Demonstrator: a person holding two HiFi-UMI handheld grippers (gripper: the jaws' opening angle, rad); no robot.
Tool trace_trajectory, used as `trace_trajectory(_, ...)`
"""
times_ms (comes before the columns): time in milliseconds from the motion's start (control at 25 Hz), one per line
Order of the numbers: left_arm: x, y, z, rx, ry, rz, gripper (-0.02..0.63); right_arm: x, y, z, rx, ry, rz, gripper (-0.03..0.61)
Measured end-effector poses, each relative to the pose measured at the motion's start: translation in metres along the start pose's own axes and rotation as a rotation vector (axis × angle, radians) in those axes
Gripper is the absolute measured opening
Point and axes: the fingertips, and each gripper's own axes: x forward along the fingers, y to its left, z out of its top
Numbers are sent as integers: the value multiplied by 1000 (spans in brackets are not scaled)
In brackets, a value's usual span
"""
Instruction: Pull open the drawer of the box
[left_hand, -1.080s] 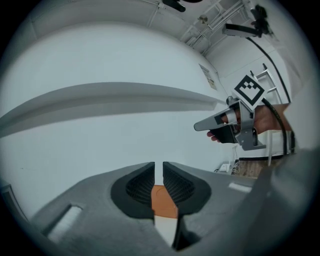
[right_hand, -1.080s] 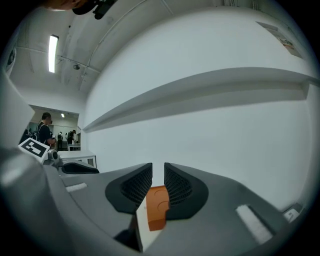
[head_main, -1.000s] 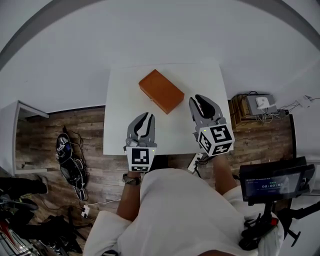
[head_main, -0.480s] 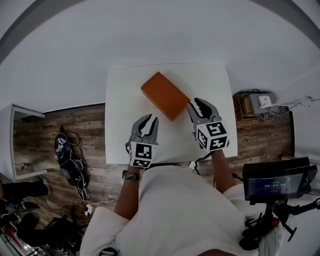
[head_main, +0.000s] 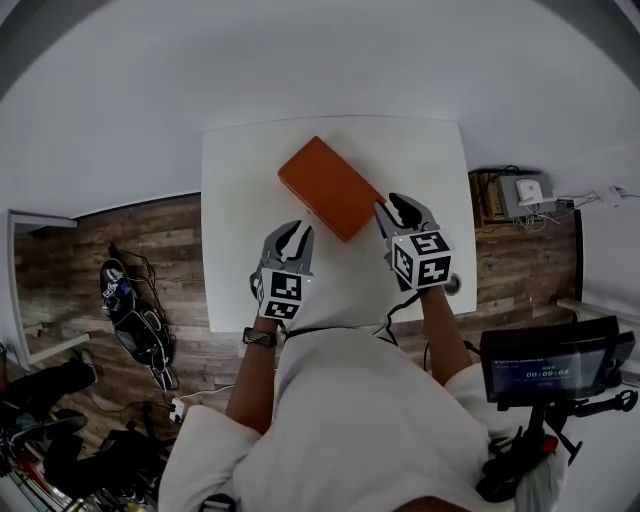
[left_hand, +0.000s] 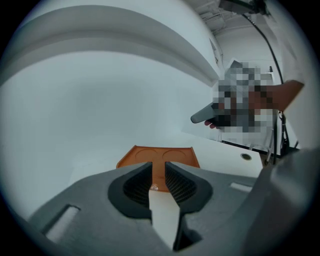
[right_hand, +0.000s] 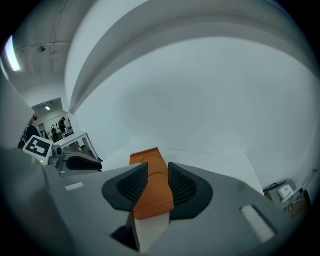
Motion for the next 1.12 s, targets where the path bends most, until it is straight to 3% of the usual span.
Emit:
trace_trajectory(240, 15, -3, -19, -72, 28, -49, 83, 12, -15, -29, 40, 79, -24, 147)
trace_trajectory(640, 32, -16, -35, -34, 63, -97, 91, 19, -25, -55, 35, 165, -32, 178)
trace_trajectory(1120, 42, -19, -61, -15, 127, -140, 91, 20, -31, -62, 48, 195, -17, 178)
